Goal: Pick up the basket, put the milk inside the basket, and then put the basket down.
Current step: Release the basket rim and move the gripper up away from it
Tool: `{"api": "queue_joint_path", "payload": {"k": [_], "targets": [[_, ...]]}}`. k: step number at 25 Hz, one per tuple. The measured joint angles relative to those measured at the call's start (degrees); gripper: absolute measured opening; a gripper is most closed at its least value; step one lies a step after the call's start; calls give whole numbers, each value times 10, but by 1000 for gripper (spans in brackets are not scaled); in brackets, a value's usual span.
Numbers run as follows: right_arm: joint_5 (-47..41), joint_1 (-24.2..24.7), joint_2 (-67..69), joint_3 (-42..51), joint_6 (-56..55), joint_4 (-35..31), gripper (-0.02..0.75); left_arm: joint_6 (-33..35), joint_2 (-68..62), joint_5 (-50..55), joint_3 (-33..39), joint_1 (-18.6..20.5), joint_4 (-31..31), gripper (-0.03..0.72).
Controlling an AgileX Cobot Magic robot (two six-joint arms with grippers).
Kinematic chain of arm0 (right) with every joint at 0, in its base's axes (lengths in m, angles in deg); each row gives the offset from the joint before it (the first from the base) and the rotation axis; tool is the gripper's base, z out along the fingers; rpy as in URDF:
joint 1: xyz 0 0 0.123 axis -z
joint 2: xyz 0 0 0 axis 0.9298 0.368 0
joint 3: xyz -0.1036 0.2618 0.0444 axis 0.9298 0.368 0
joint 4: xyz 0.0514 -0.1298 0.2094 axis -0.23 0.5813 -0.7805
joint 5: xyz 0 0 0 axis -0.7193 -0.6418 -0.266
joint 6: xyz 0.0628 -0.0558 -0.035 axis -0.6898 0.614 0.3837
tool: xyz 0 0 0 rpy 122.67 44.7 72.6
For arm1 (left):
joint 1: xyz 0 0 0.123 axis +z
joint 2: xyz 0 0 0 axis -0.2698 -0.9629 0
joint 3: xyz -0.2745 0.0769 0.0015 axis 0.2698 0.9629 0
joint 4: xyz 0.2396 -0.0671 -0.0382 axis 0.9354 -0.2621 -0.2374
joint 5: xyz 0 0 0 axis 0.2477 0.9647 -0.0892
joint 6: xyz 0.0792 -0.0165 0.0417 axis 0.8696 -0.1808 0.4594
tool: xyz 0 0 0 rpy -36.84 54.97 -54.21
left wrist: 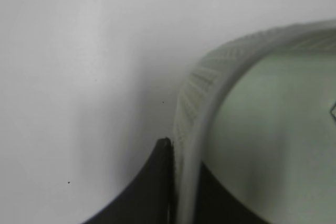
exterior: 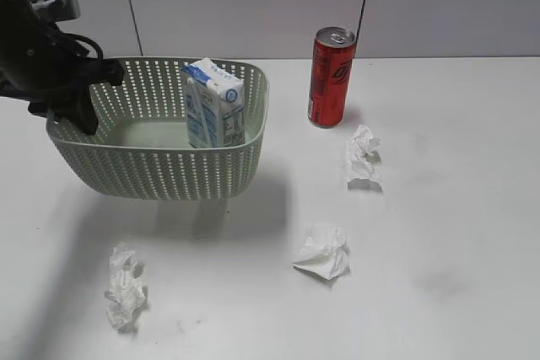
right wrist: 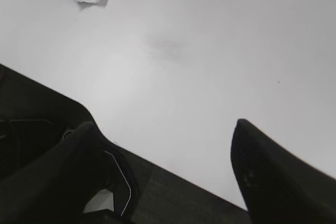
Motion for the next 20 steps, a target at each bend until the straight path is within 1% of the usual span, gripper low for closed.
{"api": "queue_joint_path", "payload": {"k": [4, 15, 18, 20], "targets": [[1, 0, -33, 18, 0, 7, 591, 0, 0, 1, 0, 0, 0, -15], [3, 1, -35, 19, 0, 6, 590, 0, 0, 2, 0, 0, -1, -15], [3, 14, -35, 19, 0, 4, 590, 0, 0, 2, 0, 0, -1, -15], [3, 40, -37, 19, 0, 4, 590, 0, 0, 2, 0, 0, -1, -15]]}}
